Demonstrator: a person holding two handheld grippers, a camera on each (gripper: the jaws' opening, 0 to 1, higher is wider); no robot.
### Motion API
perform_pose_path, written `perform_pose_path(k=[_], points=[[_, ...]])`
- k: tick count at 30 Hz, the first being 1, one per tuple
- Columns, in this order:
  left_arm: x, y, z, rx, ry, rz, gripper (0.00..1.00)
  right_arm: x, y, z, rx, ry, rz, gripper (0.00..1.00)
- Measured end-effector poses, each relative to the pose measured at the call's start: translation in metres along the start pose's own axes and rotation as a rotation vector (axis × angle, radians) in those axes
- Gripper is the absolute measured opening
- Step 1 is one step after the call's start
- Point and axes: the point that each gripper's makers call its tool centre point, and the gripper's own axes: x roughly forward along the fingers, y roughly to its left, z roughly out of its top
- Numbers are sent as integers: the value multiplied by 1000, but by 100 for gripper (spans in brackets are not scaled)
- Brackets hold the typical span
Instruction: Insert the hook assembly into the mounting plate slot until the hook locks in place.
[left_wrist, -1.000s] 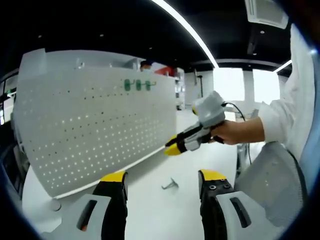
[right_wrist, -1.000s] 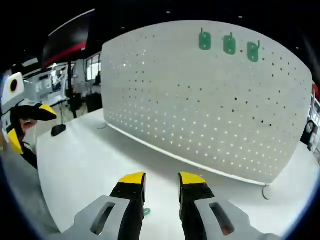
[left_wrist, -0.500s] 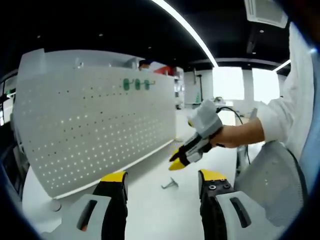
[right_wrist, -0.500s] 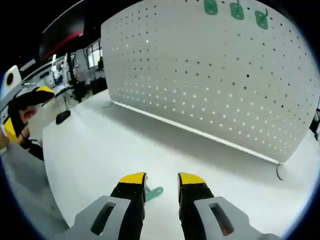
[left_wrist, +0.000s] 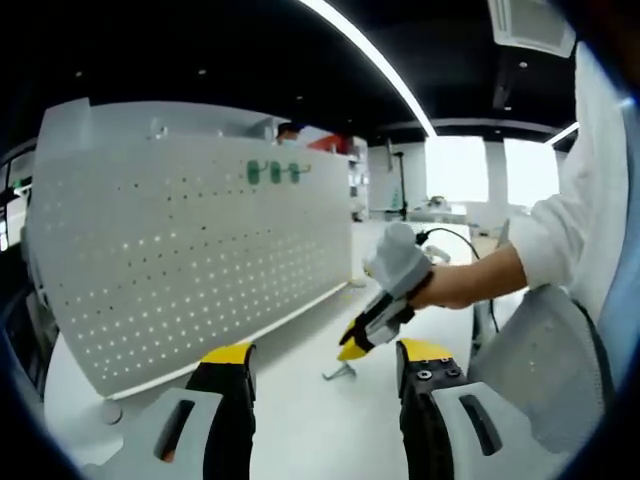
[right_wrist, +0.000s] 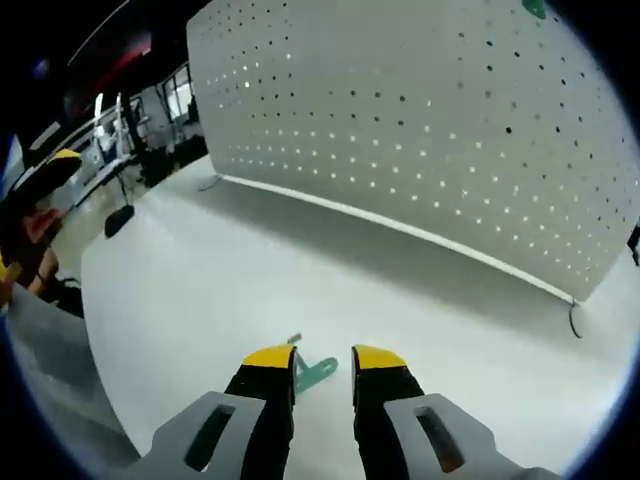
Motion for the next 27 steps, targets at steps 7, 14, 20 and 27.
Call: perform_pose_path(k=[7, 14, 20, 27], points=[[-1, -1, 0, -1, 1, -3, 58, 6, 8, -13, -23, 53, 8, 20], [-1, 0, 1, -2, -4, -1, 58, 3, 5, -24, -50, 98, 3, 20], [0, -1, 0, 1, -1, -3, 58, -5, 0, -24, -50, 100, -12, 18], [0, -1, 1, 3, -1, -4, 58, 2, 2, -14, -51, 77, -13, 14]])
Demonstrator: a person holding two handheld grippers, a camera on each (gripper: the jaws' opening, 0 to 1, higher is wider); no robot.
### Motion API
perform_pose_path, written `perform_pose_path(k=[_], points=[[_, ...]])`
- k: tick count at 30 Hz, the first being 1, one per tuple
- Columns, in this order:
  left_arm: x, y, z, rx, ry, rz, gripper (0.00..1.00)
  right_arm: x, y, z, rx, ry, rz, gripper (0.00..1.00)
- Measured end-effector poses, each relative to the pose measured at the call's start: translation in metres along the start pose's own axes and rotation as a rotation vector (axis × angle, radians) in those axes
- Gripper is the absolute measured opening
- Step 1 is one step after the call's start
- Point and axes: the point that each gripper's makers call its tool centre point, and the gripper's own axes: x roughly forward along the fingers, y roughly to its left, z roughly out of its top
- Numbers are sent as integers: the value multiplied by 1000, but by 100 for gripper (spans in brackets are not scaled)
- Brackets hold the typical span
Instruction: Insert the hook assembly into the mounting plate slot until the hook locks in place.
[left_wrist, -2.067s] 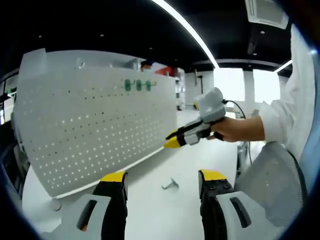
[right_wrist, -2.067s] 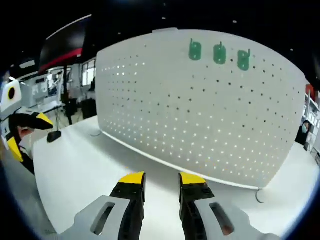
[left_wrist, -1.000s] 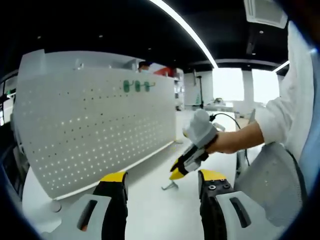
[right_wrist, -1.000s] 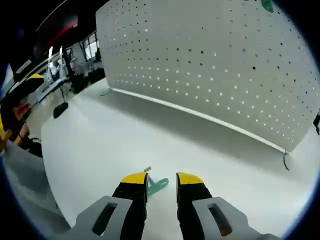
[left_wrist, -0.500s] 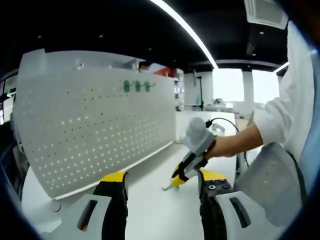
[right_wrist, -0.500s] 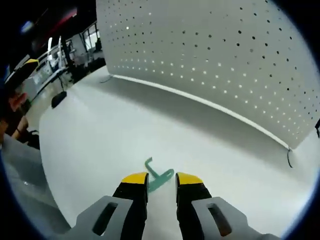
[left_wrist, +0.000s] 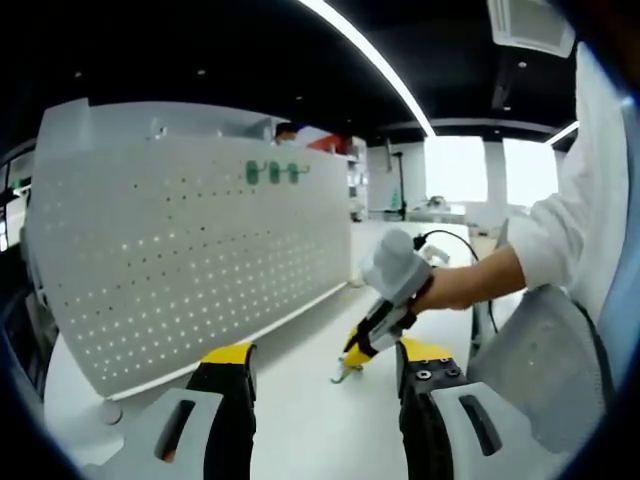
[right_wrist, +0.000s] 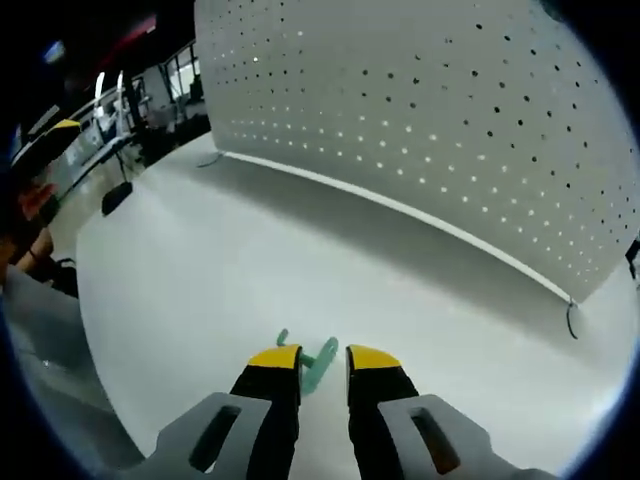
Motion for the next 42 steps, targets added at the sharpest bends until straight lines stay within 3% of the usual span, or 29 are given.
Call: perform_pose_path(k=[5, 32, 42], points=[[-1, 2, 1, -4, -5, 6, 57, 3, 0, 3, -47, 4, -21, 12], [-2, 0, 2, 1, -8, 3, 57, 3, -5, -7, -73, 46, -35, 0], [0, -1, 1, 2, -2, -1, 57, -4, -8, 3, -32, -8, -29, 0]])
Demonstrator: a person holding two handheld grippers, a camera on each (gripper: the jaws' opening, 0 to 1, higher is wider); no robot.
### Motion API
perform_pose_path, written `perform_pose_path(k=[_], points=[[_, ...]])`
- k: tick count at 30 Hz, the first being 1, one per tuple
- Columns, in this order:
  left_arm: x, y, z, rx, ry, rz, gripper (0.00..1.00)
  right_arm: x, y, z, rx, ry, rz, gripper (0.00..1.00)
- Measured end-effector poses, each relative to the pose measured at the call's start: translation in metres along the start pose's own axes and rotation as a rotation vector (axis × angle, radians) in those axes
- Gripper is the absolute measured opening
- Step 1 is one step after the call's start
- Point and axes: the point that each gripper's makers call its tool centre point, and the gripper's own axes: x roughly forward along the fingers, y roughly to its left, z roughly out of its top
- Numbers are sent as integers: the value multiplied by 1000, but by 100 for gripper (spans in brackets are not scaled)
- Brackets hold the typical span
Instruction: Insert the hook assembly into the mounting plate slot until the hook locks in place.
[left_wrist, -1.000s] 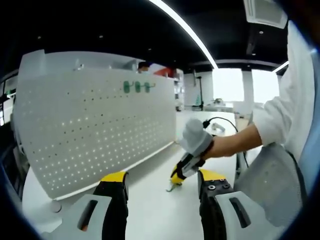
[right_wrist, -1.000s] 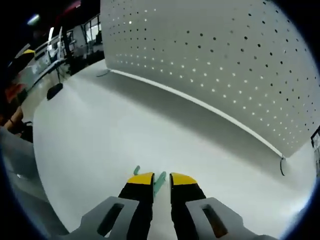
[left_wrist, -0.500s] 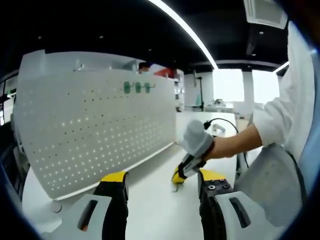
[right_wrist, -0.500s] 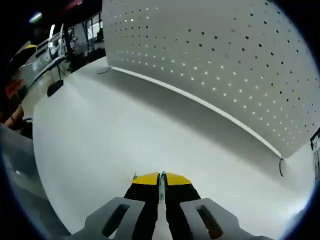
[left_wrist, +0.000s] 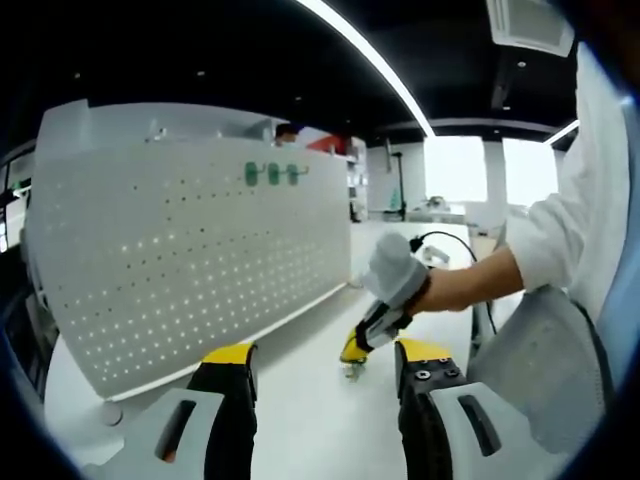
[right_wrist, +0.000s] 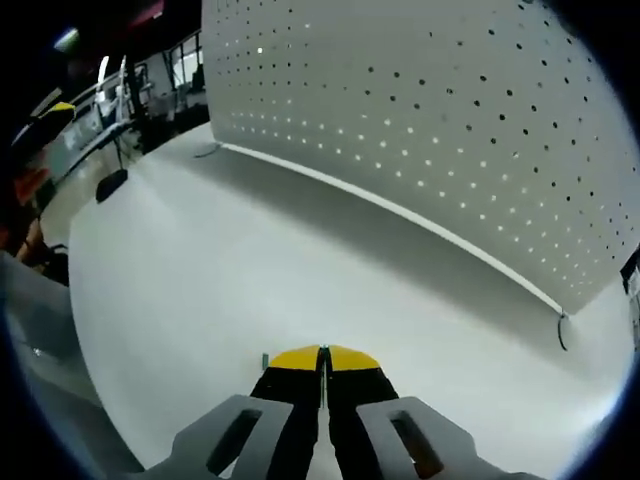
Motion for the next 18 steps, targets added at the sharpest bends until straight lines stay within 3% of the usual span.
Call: perform_pose_path(k=[13, 18], points=[[0, 1, 0, -4, -1, 3, 56, -11, 10, 25, 31, -89, 33, 0], [1, 2, -1, -8, 4, 3, 55, -23, 18, 47, 27, -162, 46, 0]])
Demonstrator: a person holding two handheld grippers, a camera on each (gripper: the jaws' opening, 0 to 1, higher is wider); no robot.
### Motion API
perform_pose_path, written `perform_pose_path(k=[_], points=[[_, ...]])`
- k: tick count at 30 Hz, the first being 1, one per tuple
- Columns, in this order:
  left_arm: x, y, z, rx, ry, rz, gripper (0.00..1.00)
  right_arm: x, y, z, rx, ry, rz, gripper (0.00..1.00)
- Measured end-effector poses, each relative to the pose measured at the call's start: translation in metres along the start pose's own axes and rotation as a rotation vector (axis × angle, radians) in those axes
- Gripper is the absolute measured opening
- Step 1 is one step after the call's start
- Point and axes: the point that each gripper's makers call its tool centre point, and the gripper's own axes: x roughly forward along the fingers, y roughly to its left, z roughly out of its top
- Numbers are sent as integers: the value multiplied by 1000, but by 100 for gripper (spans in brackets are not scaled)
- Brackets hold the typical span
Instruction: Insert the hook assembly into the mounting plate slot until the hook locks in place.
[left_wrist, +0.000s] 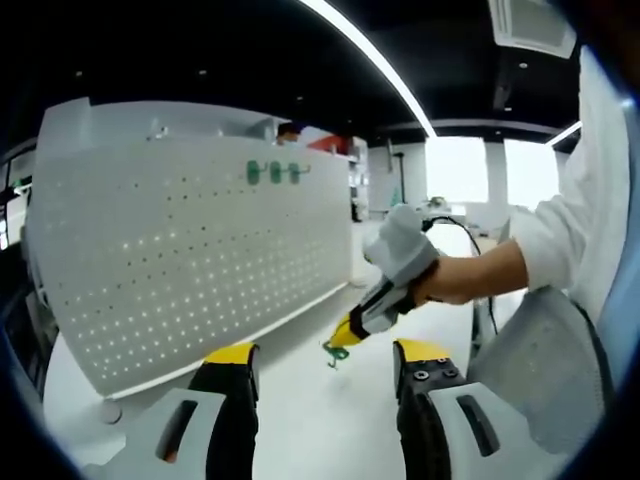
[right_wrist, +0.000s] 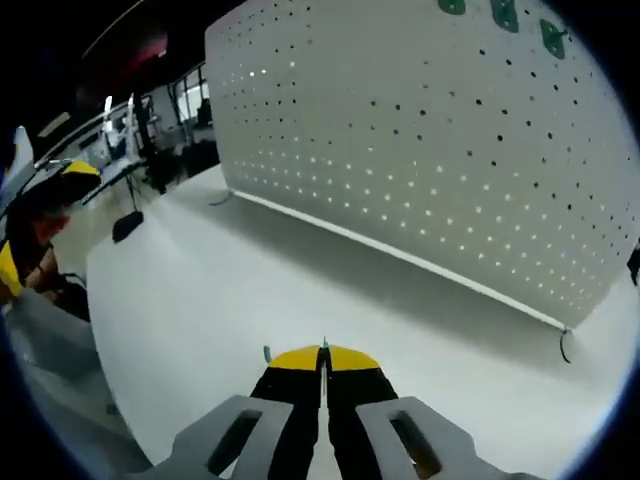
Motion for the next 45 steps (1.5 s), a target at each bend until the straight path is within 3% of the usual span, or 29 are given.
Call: perform_pose_path(k=[11, 20, 29, 45], points=[[-3, 8, 2, -39, -19, 28, 52, -21, 34, 57, -10, -184, 66, 0], [-6, 13, 6, -42, -38, 56, 49, -39, 64, 88, -18, -272, 127, 0], [-9, 26, 9, -45, -56, 117, 39, -53, 82, 101, -3, -321, 171, 0], [-9, 28, 21, -97, -103, 139, 31, -72, 105, 118, 3, -386, 226, 0]])
